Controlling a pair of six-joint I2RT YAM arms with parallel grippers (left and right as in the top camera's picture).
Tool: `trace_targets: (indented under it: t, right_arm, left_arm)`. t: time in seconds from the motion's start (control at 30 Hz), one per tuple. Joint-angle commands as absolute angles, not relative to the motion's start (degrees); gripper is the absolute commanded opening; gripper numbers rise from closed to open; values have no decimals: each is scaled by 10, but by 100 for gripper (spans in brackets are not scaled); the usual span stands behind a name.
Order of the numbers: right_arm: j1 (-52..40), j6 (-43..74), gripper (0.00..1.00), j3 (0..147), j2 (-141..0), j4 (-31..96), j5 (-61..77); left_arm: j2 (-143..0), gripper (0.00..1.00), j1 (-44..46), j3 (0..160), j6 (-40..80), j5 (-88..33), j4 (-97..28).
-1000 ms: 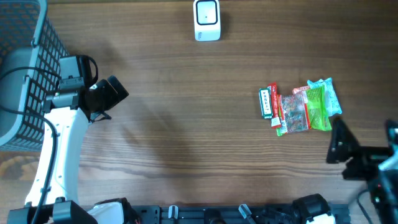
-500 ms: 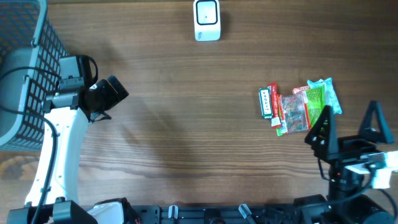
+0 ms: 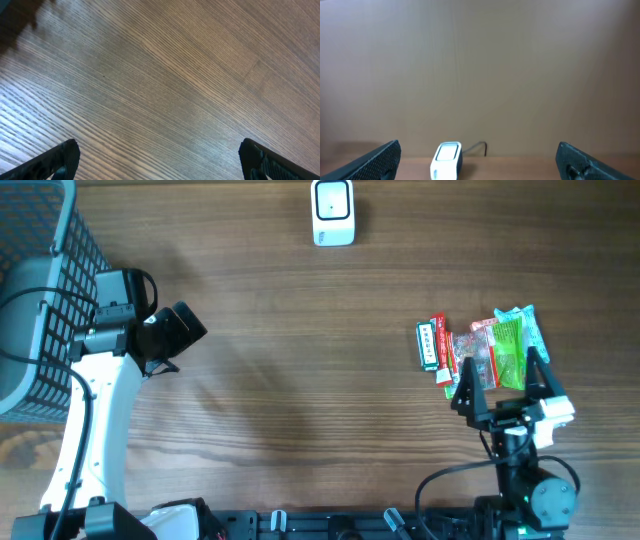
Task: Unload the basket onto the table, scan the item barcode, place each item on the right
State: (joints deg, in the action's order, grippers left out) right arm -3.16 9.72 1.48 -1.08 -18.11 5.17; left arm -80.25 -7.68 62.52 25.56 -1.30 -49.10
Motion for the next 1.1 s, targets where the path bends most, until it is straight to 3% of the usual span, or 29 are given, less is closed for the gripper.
trace_targets:
  t: [0.0, 0.17, 0.37, 1.07]
  right_arm:
    - [-29, 120, 100, 3, -2, -130, 65]
    - [-29, 117, 100, 3, -2, 1, 60]
    - [-30, 13, 100, 3, -2, -3, 64]
    - [-30, 15, 100, 3, -2, -3, 61]
  left_arm:
    - [-800, 100, -79, 630, 250, -5, -491]
    - [-800, 100, -79, 630, 250, -5, -491]
    - [-800, 100, -79, 630, 250, -5, -491]
    - [-800, 100, -79, 630, 250, -5, -491]
